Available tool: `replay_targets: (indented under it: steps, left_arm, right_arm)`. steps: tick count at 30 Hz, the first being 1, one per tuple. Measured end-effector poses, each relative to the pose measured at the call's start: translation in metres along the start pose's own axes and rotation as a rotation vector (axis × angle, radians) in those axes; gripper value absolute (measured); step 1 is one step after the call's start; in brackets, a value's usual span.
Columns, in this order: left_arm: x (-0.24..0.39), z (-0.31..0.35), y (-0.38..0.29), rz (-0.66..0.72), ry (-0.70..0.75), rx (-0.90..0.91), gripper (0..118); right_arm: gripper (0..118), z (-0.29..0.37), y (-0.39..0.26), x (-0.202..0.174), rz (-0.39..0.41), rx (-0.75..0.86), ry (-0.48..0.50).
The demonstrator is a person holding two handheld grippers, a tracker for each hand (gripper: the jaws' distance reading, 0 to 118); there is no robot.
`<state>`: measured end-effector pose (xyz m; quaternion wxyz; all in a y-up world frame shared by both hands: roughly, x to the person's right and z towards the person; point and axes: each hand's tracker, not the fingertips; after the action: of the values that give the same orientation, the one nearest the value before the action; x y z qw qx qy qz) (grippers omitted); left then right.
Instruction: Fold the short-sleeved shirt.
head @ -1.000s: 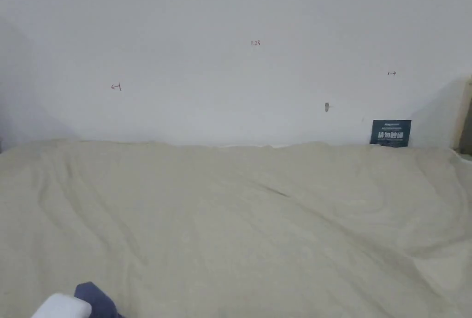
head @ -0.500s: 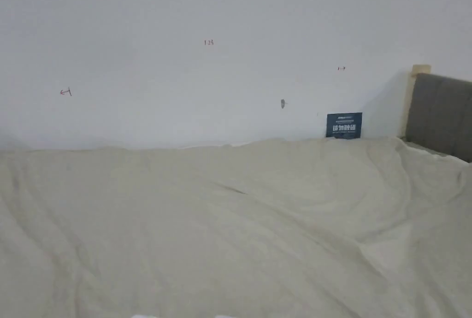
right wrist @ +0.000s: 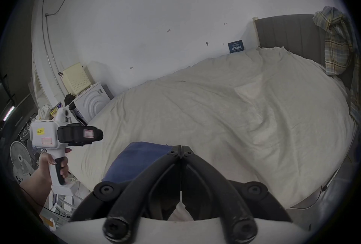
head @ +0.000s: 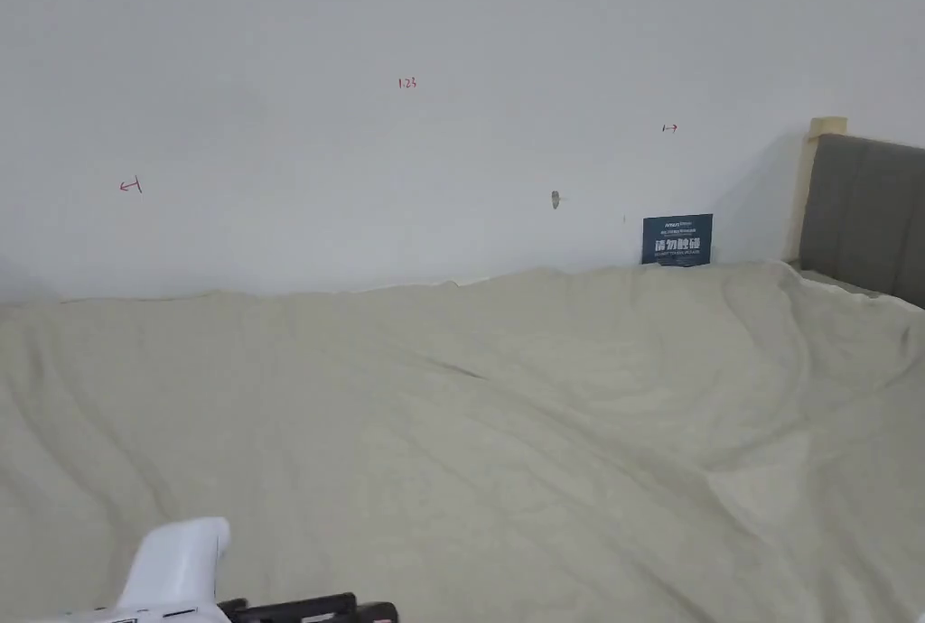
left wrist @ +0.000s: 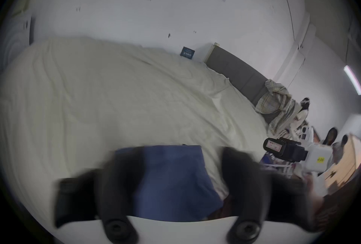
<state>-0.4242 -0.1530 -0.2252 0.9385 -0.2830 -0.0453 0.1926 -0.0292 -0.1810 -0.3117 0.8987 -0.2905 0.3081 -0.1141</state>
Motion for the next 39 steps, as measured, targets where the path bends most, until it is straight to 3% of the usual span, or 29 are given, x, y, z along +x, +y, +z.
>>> replay_targets:
  steps: [1,2,3,6,11,16,19,21,25,27,31,35,37,39]
  left_arm:
    - [0.007,-0.004,-0.002,-0.041,0.044,-0.007,6]
    - [0.015,-0.012,-0.007,-0.072,0.078,-0.023,0]
    - [0.019,-0.022,-0.013,-0.109,0.077,-0.031,0]
    - [0.035,-0.065,-0.031,-0.043,-0.09,-0.195,0]
    - [0.065,-0.146,-0.074,-0.073,-0.007,-0.395,0]
    - [0.076,-0.169,-0.099,-0.078,0.004,-0.377,0]
    - [0.077,-0.166,-0.092,0.007,-0.033,-0.359,0]
    - [0.075,-0.143,-0.086,0.06,-0.118,-0.246,0]
    - [0.067,-0.052,-0.047,-0.146,-0.008,0.1,0]
    - [0.055,-0.004,-0.028,-0.213,0.111,0.266,0]
    - [0.017,0.078,-0.001,-0.103,0.289,0.507,0]
    - [0.015,0.137,-0.01,-0.165,0.603,0.73,0]
    - [0.012,0.155,-0.022,-0.197,0.611,0.807,0]
    - [0.013,0.155,-0.031,-0.221,0.632,0.804,0]
  right_arm:
    - [0,0.0,-0.001,0.001,-0.006,-0.005,-0.004]
    - [0,0.0,-0.001,0.002,-0.012,-0.009,-0.009]
    - [0,0.0,0.0,0.002,-0.016,-0.012,-0.013]
    - [0,0.005,0.0,0.004,-0.02,-0.005,-0.018]
    - [0,0.013,0.0,0.003,0.002,-0.011,-0.033]
    - [0,0.017,-0.003,0.006,0.008,-0.031,-0.058]
    - [0,0.019,-0.006,0.007,0.002,-0.034,-0.059]
    - [0,0.02,-0.006,0.007,-0.003,-0.034,-0.054]
    - [0,0.03,0.001,-0.001,-0.015,0.007,0.018]
    - [0,0.035,0.009,-0.01,0.023,0.053,0.036]
    - [0,0.045,0.025,-0.033,0.082,0.214,0.017]
    - [0,0.047,0.039,-0.045,0.13,0.358,0.035]
    - [0,0.042,0.038,-0.051,0.204,0.425,-0.085]
    - [0,0.04,0.03,-0.051,0.223,0.498,-0.121]
